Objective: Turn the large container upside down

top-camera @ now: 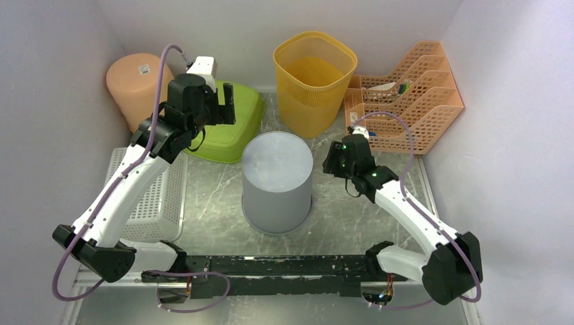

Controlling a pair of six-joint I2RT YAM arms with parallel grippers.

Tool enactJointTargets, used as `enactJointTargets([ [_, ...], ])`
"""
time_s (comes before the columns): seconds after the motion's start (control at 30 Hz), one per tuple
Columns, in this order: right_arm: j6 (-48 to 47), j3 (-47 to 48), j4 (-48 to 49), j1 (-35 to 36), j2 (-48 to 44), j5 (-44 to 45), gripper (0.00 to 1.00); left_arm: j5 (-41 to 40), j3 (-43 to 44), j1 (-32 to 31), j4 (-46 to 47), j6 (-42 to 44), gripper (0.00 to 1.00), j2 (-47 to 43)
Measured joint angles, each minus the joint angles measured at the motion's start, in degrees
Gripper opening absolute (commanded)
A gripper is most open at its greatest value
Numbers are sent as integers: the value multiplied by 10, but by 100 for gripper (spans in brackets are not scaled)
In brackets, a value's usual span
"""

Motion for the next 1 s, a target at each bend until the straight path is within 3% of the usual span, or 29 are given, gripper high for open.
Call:
enactJointTargets([
  [0.23, -2, -33, -19, 35, -26, 46, 54, 23, 50, 0, 0, 6, 100, 22],
  [0.53, 30, -55, 38, 165, 130, 44, 54, 77, 60, -3, -2, 15, 99, 22],
  [1.0, 51, 141, 157, 271, 355, 0, 53, 104, 54, -4, 2, 17, 100, 1],
])
